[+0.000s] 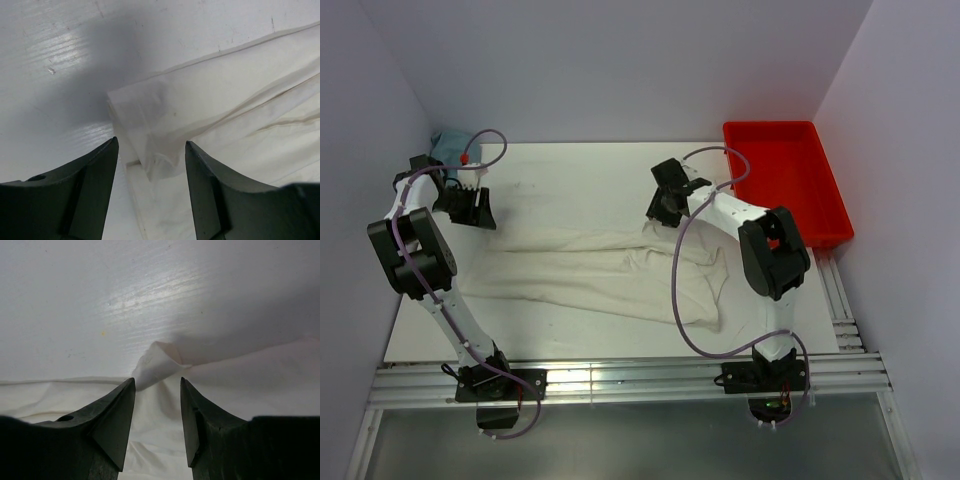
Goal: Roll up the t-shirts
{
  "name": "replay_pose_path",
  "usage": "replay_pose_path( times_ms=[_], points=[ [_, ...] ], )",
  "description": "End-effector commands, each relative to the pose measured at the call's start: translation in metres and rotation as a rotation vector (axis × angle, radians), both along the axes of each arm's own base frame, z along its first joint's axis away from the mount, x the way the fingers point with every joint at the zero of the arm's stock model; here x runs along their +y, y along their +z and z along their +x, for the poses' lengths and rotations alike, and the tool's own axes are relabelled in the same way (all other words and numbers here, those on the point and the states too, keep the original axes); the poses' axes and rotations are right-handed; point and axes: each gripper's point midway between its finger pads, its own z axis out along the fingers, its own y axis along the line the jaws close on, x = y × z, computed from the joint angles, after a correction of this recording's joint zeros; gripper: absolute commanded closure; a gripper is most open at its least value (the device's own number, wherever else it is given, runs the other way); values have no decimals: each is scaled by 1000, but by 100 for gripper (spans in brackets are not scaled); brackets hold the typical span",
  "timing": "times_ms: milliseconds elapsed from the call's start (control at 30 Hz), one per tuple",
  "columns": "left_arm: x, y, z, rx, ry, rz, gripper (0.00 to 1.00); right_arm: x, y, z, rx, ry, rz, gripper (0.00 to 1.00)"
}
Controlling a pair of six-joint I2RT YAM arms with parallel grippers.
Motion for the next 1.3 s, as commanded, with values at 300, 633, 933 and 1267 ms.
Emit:
replay_pose_path(
  times_ms=[300,633,933,1267],
  points=[
    [-2,37,13,-96,-6,-13,40,14,2,20,-19,-32,22,59],
    [0,34,12,-90,-4,-4,41,10,49,0,-113,-37,5,100],
    [1,29,11,-80,-5,1,42,33,77,-62,-162,-13,47,100],
    [5,8,-3,-30,-15,37,45,68,62,-136,-128,-10,14,100]
  ],
)
